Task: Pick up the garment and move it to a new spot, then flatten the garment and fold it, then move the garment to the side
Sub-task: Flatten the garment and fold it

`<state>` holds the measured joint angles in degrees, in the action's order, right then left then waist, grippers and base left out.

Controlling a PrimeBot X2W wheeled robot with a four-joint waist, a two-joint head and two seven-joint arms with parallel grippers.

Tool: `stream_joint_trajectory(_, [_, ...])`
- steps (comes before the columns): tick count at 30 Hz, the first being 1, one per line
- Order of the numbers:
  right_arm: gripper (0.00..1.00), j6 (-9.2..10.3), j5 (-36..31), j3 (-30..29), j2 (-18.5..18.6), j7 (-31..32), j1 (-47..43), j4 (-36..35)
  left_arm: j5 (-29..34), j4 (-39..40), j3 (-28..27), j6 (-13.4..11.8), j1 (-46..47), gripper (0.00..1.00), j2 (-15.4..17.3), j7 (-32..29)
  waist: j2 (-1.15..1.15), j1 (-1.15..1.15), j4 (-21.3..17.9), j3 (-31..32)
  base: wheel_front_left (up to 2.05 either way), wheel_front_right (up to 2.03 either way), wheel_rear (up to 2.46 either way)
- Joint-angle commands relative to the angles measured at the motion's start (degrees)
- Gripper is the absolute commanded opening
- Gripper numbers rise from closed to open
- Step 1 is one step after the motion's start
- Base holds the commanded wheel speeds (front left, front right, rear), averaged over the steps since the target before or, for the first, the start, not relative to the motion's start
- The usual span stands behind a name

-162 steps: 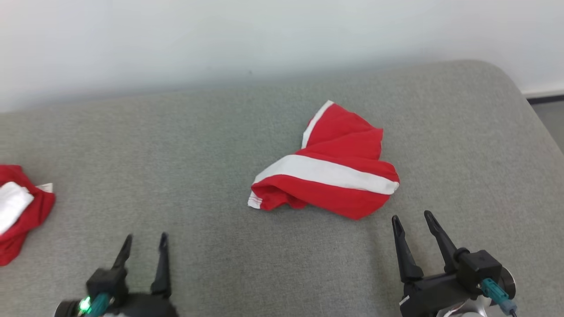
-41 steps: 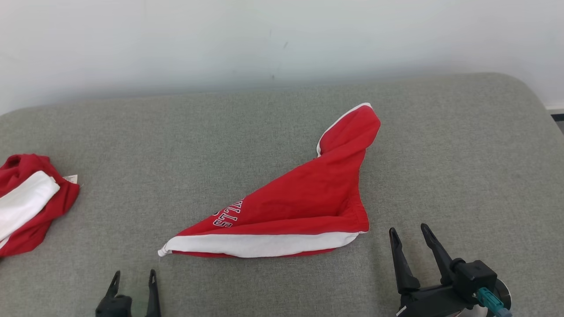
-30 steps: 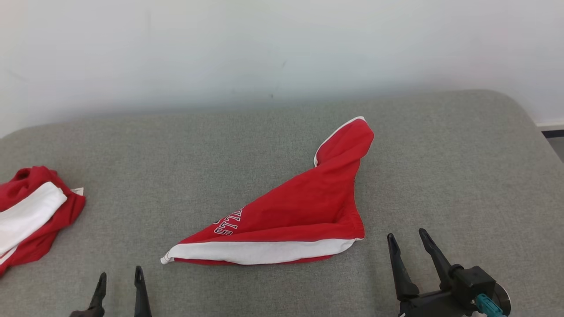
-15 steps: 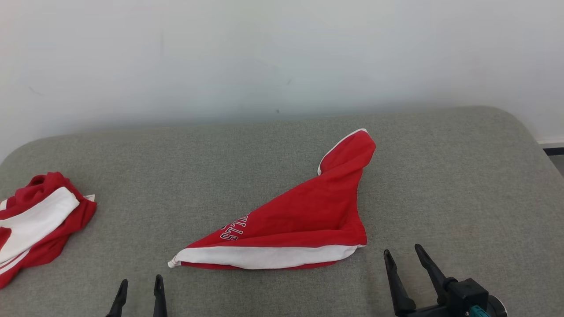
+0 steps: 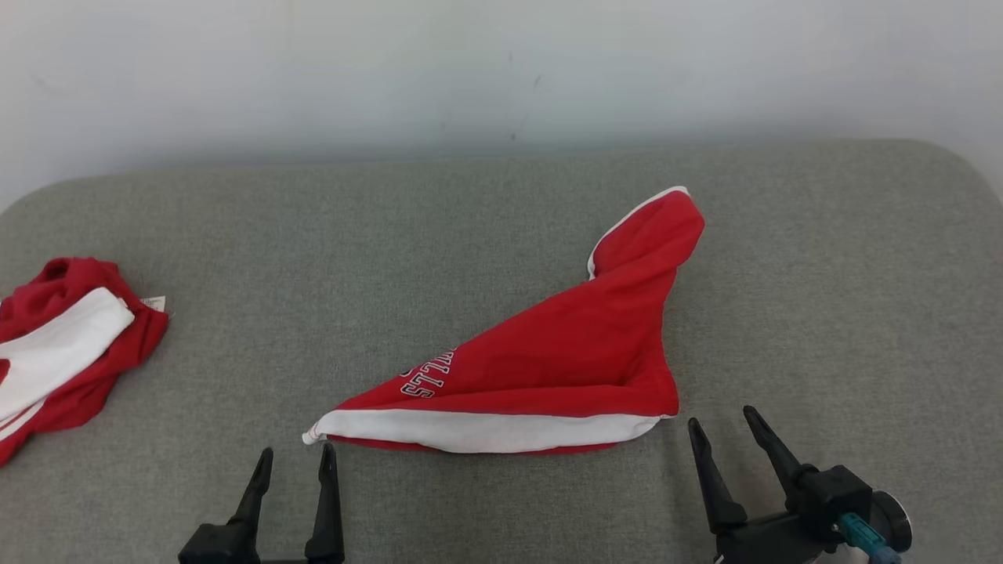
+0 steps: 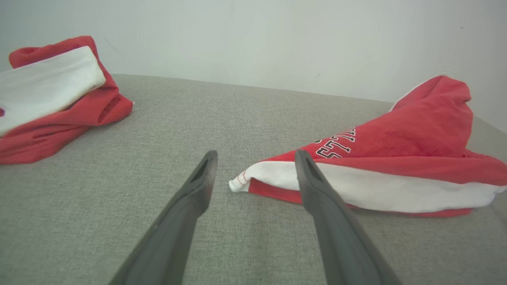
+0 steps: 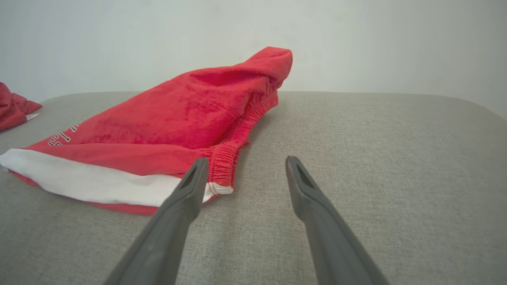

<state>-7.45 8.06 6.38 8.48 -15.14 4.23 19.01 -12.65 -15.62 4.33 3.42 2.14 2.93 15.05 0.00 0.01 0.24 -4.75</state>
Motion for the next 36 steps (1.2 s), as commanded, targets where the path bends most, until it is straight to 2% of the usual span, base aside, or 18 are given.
stream_joint_trajectory(1, [1.0, -0.07, 0.0, 0.4, 0.2, 0.0, 0.6, 0.1, -0.1, 0.3, 0.3, -0.3, 0.8, 1.0, -0.1, 0.2, 0.0, -0.01, 1.7, -3.0, 0.0, 0.0, 0.0])
stream_joint_trajectory(10, [1.0, -0.07, -0.5, 4.6, 4.5, 0.0, 4.9, 4.7, -1.2, 0.6, 1.9, -1.6, 3.1, 1.0, -0.1, 0.2, 0.0, -0.01, 4.3, -6.3, 0.0, 0.0, 0.0])
stream_joint_trajectory(16, [1.0, -0.07, -0.1, 6.1, 5.1, 0.0, 5.7, 5.5, -1.3, 0.9, 2.2, -1.7, 3.4, 1.0, -0.1, 0.2, 0.0, -0.01, 5.1, -7.1, 0.0, 0.0, 0.0])
stream_joint_trajectory(18, [0.95, -0.07, 0.0, 6.5, 5.2, 0.0, 6.1, 5.6, -1.4, 0.8, 2.2, -1.8, 3.5, 1.0, -0.1, 0.2, 0.0, -0.01, 5.3, -7.2, 0.0, 0.0, 0.0])
stream_joint_trajectory(20, [0.69, -0.07, 0.0, 6.8, 5.2, 0.0, 6.2, 5.7, -1.4, 0.8, 2.4, -1.8, 3.5, 1.0, -0.1, 0.2, 0.0, -0.01, 5.5, -7.4, 0.0, 0.0, 0.0])
stream_joint_trajectory(22, [0.49, -0.07, -0.2, 6.8, 5.3, 0.0, 6.2, 5.5, -1.3, 0.8, 2.5, -1.8, 3.6, 1.0, -0.1, 0.2, 0.0, -0.01, 5.6, -7.6, 0.0, 0.0, 0.0])
stream_joint_trajectory(30, [0.47, -0.07, -0.8, 6.9, 5.8, 0.0, 5.9, 4.2, -1.1, 0.5, 2.4, -1.8, 3.7, 1.0, -0.1, 0.2, 0.0, -0.01, 5.1, -7.9, 0.0, 0.0, 0.0])
stream_joint_trajectory(31, [0.42, -0.07, -0.8, 6.9, 5.8, 0.0, 5.9, 4.1, -1.0, 0.4, 2.5, -1.7, 3.8, 1.0, -0.1, 0.2, 0.0, -0.01, 5.1, -7.8, 0.0, 0.0, 0.0])
stream_joint_trajectory(32, [0.31, -0.07, -0.7, 7.0, 5.9, 0.0, 5.8, 4.0, -1.0, 0.3, 2.6, -1.7, 3.9, 1.0, -0.1, 0.2, 0.0, -0.01, 5.0, -7.8, 0.0, 0.0, 0.0])
stream_joint_trajectory(33, [0.11, -0.07, -0.6, 6.9, 5.9, 0.0, 5.8, 3.8, -1.0, 0.3, 2.7, -1.8, 3.9, 1.0, -0.1, 0.2, 0.0, -0.01, 5.0, -7.8, 0.0, 0.0, 0.0])
stream_joint_trajectory(34, [0.0, -0.07, -0.5, 6.9, 5.9, 0.0, 5.8, 3.7, -1.0, 0.2, 2.8, -1.8, 4.0, 1.0, -0.1, 0.2, 0.0, -0.01, 4.9, -7.8, 0.0, 0.0, 0.0])
stream_joint_trajectory(36, [0.0, -0.07, -0.3, 6.9, 5.9, 0.0, 5.7, 3.7, -1.0, 0.2, 2.8, -1.8, 3.9, 1.0, -0.1, 0.2, 0.0, -0.01, 4.9, -7.8, 0.0, 0.0, 0.0])
